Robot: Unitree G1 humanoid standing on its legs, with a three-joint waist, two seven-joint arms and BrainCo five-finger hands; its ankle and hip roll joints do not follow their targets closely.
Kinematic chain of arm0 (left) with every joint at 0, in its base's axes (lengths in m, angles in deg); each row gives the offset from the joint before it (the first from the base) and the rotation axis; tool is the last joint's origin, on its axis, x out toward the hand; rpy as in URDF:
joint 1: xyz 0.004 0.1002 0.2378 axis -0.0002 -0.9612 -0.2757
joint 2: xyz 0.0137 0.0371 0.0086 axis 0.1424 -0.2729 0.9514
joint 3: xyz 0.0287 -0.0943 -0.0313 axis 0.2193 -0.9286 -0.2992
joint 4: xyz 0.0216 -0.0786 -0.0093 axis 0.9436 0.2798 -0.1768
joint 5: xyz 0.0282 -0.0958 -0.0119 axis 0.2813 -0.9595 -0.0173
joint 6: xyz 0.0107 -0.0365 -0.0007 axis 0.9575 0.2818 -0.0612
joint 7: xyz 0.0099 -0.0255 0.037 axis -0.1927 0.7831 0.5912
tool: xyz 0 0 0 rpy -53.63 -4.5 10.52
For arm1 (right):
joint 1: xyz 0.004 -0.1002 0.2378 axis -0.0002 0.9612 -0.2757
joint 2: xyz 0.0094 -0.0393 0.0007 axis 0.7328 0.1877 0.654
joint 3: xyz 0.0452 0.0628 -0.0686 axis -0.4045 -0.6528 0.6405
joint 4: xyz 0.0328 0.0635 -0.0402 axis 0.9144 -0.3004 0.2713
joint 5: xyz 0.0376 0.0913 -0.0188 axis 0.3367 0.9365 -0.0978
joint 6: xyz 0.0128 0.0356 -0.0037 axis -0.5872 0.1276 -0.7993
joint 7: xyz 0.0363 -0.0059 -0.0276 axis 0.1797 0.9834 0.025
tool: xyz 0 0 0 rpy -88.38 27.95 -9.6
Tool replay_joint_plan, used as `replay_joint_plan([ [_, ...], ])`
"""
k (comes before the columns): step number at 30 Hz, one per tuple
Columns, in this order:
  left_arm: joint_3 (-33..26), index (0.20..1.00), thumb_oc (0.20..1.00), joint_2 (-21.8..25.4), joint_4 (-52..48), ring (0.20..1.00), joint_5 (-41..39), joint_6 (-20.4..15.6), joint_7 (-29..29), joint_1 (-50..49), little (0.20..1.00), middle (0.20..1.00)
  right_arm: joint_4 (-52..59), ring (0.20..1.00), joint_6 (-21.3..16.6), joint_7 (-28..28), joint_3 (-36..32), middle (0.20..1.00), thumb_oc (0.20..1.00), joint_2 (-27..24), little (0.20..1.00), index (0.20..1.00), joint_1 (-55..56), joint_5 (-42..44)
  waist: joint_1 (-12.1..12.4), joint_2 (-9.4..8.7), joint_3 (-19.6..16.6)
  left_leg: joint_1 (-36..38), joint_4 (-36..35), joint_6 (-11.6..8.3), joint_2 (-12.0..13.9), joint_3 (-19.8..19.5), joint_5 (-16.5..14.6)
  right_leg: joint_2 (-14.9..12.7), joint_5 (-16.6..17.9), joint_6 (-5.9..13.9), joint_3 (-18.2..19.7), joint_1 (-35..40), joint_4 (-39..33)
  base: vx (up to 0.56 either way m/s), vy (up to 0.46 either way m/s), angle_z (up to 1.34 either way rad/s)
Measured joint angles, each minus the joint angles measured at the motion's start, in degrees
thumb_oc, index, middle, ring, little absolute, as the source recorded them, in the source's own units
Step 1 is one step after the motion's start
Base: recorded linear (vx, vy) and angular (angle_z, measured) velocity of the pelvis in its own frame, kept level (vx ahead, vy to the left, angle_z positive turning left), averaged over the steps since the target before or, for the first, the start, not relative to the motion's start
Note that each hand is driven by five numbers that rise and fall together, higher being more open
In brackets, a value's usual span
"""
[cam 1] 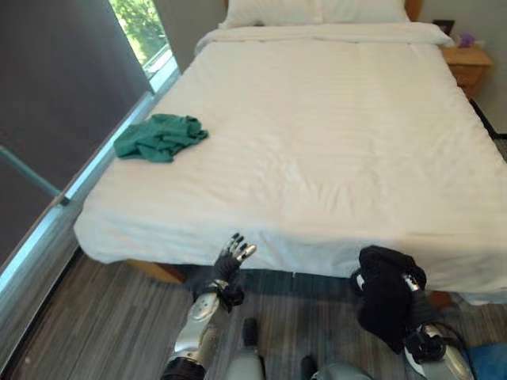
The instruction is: Pick up bed clothes into laundry basket.
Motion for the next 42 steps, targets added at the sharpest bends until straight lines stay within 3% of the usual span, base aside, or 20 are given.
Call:
replay_joint_plan([
  [1,-0.1,1.0,1.0,0.29,0.03,1.0,0.0,-0.03,0.18,0.47,1.0,1.0,-0.08,0.2,0.09,0.0,0.67,0.2,0.2,0.26,0.2,0.2,-0.86,0.0,0.14,-0.49,0.27,1.05,-0.45,0.66,-1.34,0.62,0.21,-0.74,0.3,0.21,0.72,0.5,-1.04,-0.05,0.06,-0.49],
  [2,-0.54,1.0,1.0,0.69,-0.18,1.0,0.04,-0.05,0.43,0.48,1.0,1.0,-0.47,0.2,0.25,-0.03,1.63,0.2,0.2,0.03,0.2,0.2,-2.45,0.0,0.48,-0.52,0.41,4.29,-3.42,3.0,-2.83,1.53,2.85,-0.97,0.6,0.8,0.43,0.34,-0.8,-0.08,0.085,-0.73],
  [3,-1.44,1.0,1.0,2.53,-1.7,1.0,0.05,-0.39,0.83,-0.3,1.0,1.0,-0.9,0.2,0.68,0.02,3.82,0.2,0.2,0.04,0.2,0.2,-5.32,-0.01,1.75,0.38,0.69,7.55,-5.99,4.79,-1.27,4.69,5.09,0.25,0.37,3.44,-2.49,-1.03,2.5,-0.06,0.042,-0.75],
  [4,-1.79,1.0,1.0,3.68,-1.67,1.0,0.08,-0.43,1.0,0.56,1.0,1.0,-0.85,0.2,0.67,0.1,5.21,0.2,0.2,0.21,0.2,0.2,-7.04,0.0,1.95,-0.22,1.31,7.6,-6.42,5.06,-0.65,4.95,4.97,-0.6,-2.0,5.52,-5.57,-4.46,6.98,0.01,0.051,-0.86],
  [5,-3.7,1.0,1.0,4.56,-1.87,1.0,0.14,-0.84,1.39,0.71,1.0,1.0,-0.83,0.2,0.81,1.13,7.51,0.2,0.2,-0.5,0.2,0.2,-9.67,0.0,2.99,-1.75,1.55,7.04,-6.59,5.73,-1.44,5.33,4.0,-5.79,-1.98,6.34,-13.06,-5.9,4.1,0.07,0.032,-0.38],
  [6,-4.17,1.0,1.0,4.84,-1.83,1.0,0.14,-0.81,1.6,1.03,1.0,1.0,-0.62,0.2,0.87,1.99,7.7,0.2,0.2,-0.43,0.2,0.2,-9.79,0.0,3.19,-2.43,1.45,7.16,-6.99,4.4,-2.24,5.27,3.07,-8.71,1.82,7.47,-14.36,-5.2,-0.12,0.08,0.006,-0.17],
  [7,-4.22,1.0,1.0,4.82,-1.6,1.0,0.14,-0.8,1.76,0.86,1.0,1.0,-1.01,0.2,1.18,2.38,7.45,0.2,0.2,-0.15,0.2,0.2,-9.39,-0.02,3.21,-2.18,1.62,7.23,-7.08,3.72,-2.12,4.73,2.54,-8.2,3.15,6.34,-14.58,-3.7,-2.16,0.07,-0.006,0.16],
  [11,-5.32,1.0,1.0,4.65,-1.64,1.0,0.01,-0.82,1.98,-2.59,1.0,1.0,-0.84,0.2,2.21,2.62,7.38,0.2,0.2,-0.61,0.2,0.2,-6.36,-0.25,4.34,-2.21,1.57,8.61,-7.14,2.34,-2.47,4.81,0.15,-8.01,5.67,6.5,-14.54,1.16,-9.14,0.06,-0.011,0.04],
  [15,-4.5,1.0,1.0,2.78,-1.67,1.0,-0.02,-0.76,2.01,-3.14,1.0,1.0,-0.75,0.2,2.65,2.61,4.95,0.2,0.2,-0.43,0.2,0.2,-4.77,-0.23,4.08,-1.66,1.17,8.25,-7.53,2.51,-2.85,4.3,-0.2,-8.0,6.92,6.06,-14.54,2.24,-11.16,0.06,-0.007,0.06],
  [19,-3.67,1.0,1.0,1.8,-1.76,1.0,-0.03,-0.63,1.99,-3.05,1.0,1.0,-0.58,0.2,2.71,2.39,2.53,0.2,0.2,0.46,0.2,0.2,-4.4,-0.21,3.32,-0.9,0.16,8.34,-7.51,2.33,-2.99,3.31,-0.16,-7.94,6.93,6.01,-15.08,3.0,-11.62,0.05,-0.013,0.12],
  [21,-3.56,1.0,1.0,1.87,-3.25,1.0,-0.03,-0.36,1.89,-6.84,1.0,1.0,-0.58,0.2,2.69,2.25,0.89,0.2,0.2,-0.08,0.2,0.2,-4.42,-0.26,3.97,1.62,-3.51,9.32,-7.22,2.58,-3.24,1.69,-0.14,-7.95,4.87,6.22,-13.84,3.97,-9.99,0.06,-0.015,0.07],
  [25,-1.13,1.0,1.0,1.92,-4.68,1.0,-0.08,2.39,-1.78,-8.56,1.0,1.0,-6.05,0.2,2.5,-1.14,-3.7,0.2,0.2,1.23,0.2,0.2,-4.13,-6.58,2.85,0.83,-2.69,16.4,-7.15,2.82,-4.4,-0.13,-0.13,-8.34,3.27,6.41,-13.28,10.68,-10.07,-0.05,-0.004,0.15],
  [29,-2.45,1.0,1.0,1.83,-3.98,1.0,-0.09,2.91,-2.23,-11.38,1.0,1.0,-7.44,0.2,1.86,-2.12,-3.28,0.2,0.2,1.3,0.2,0.2,-6.2,-6.93,2.84,1.07,-2.59,16.82,-6.8,1.87,-3.01,1.51,-1.38,-7.33,3.11,6.23,-11.08,10.02,-8.73,-0.09,-0.002,-0.28],
  [33,-3.0,1.0,1.0,1.76,-3.9,1.0,-0.1,2.99,-2.27,-11.46,1.0,1.0,-7.51,0.2,1.56,-2.37,-3.78,0.2,0.2,1.06,0.2,0.2,-3.99,-6.91,3.36,1.0,0.02,10.51,3.09,1.32,-3.12,-1.73,-1.69,-8.37,0.9,4.35,-13.69,7.24,-4.23,-0.08,0.085,0.38],
  [35,-3.24,1.0,1.0,1.82,-2.36,1.0,-0.17,3.0,-2.2,-11.26,1.0,1.0,-8.09,0.2,1.64,-2.51,-3.93,0.2,0.2,0.8,0.2,0.2,-4.2,-6.92,3.78,-0.63,2.11,5.05,10.94,-1.24,-4.03,-3.14,-1.65,-10.76,1.67,2.89,-14.09,6.14,-3.28,0.07,0.217,0.1],
  [36,-3.5,1.0,1.0,1.71,-0.77,1.0,-0.35,3.14,-2.12,-11.14,1.0,1.0,-8.07,0.2,1.67,-2.58,-4.28,0.2,0.2,0.87,0.2,0.2,-4.37,-6.92,3.51,-0.67,2.22,3.06,13.89,-1.49,-2.23,-2.98,-2.53,-11.48,2.65,3.18,-14.32,6.12,-4.27,0.15,0.339,-0.1],
  [37,-4.43,1.0,1.0,0.99,1.34,1.0,-1.75,3.49,-2.03,-10.7,1.0,1.0,-7.97,0.2,1.59,-2.61,-6.04,0.2,0.2,1.46,0.2,0.2,-4.64,-6.89,2.91,-0.05,2.43,4.13,12.45,-1.96,4.65,-2.36,-2.75,-11.55,3.21,3.58,-14.23,6.67,-4.92,0.15,0.353,-0.04],
  [39,-3.9,1.0,1.0,0.38,1.53,1.0,-1.79,3.45,-2.15,-10.34,1.0,1.0,-7.93,0.2,1.48,-2.7,-8.36,0.2,0.2,1.08,0.2,0.2,-4.07,-6.87,1.76,0.97,2.34,6.64,7.25,-2.48,11.28,-3.12,-2.79,-11.71,2.3,5.49,-13.97,7.0,-3.98,0.12,0.32,0.02],
  [40,-3.73,1.0,1.0,0.39,1.73,1.0,-1.79,3.44,-2.25,-9.57,1.0,1.0,-7.9,0.2,1.21,-2.79,-9.94,0.2,0.2,0.85,0.2,0.2,-4.03,-6.87,0.89,1.67,2.24,8.21,3.83,-2.72,14.01,-3.18,-2.98,-11.78,1.72,5.8,-14.11,6.15,-2.71,0.12,0.308,0.11],
  [42,-3.09,1.0,1.0,-0.01,2.5,1.0,-1.81,3.43,-2.25,-7.17,1.0,1.0,-7.8,0.2,0.94,-3.18,-12.0,0.2,0.2,-1.05,0.2,0.2,-3.38,-6.87,0.09,2.49,1.94,8.75,2.61,-3.26,15.32,-4.27,-3.27,-14.22,1.23,8.02,-12.79,4.52,-1.44,0.24,0.536,0.08],
])
